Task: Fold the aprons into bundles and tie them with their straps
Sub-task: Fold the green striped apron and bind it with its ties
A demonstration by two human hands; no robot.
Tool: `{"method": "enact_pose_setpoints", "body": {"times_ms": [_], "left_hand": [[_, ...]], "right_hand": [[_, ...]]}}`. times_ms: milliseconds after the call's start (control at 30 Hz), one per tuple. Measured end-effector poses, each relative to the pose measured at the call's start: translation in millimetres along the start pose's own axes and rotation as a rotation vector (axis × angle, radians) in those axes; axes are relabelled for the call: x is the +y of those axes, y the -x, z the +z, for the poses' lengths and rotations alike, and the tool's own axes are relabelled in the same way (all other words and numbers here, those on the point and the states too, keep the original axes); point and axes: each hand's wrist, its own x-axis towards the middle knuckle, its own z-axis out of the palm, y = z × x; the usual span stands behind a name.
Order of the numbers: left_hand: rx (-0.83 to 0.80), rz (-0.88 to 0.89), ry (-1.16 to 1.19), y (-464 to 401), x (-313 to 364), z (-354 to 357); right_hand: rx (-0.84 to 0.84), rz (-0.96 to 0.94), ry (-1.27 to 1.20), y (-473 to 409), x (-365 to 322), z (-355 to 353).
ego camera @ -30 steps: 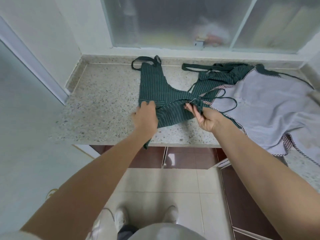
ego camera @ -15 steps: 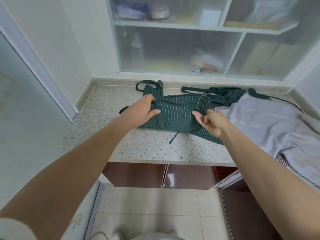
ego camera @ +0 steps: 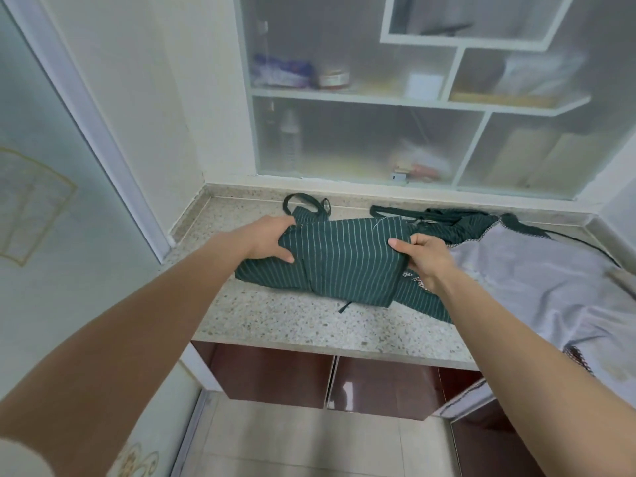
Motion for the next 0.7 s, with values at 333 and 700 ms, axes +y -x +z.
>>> {"method": "enact_pose_setpoints", "body": {"times_ms": [333, 700], "left_hand": [[0.391, -0.332, 0.536, -36.5, -34.3, -7.8], [0.447, -0.444, 0.674, -173.3, -86.0, 14.6]], "right_hand": [[0.228, 0.036, -0.037, -55.8, 13.6, 2.6], [0.327, 0.079, 0.373, -179.1, 3.0, 26.7]]}}
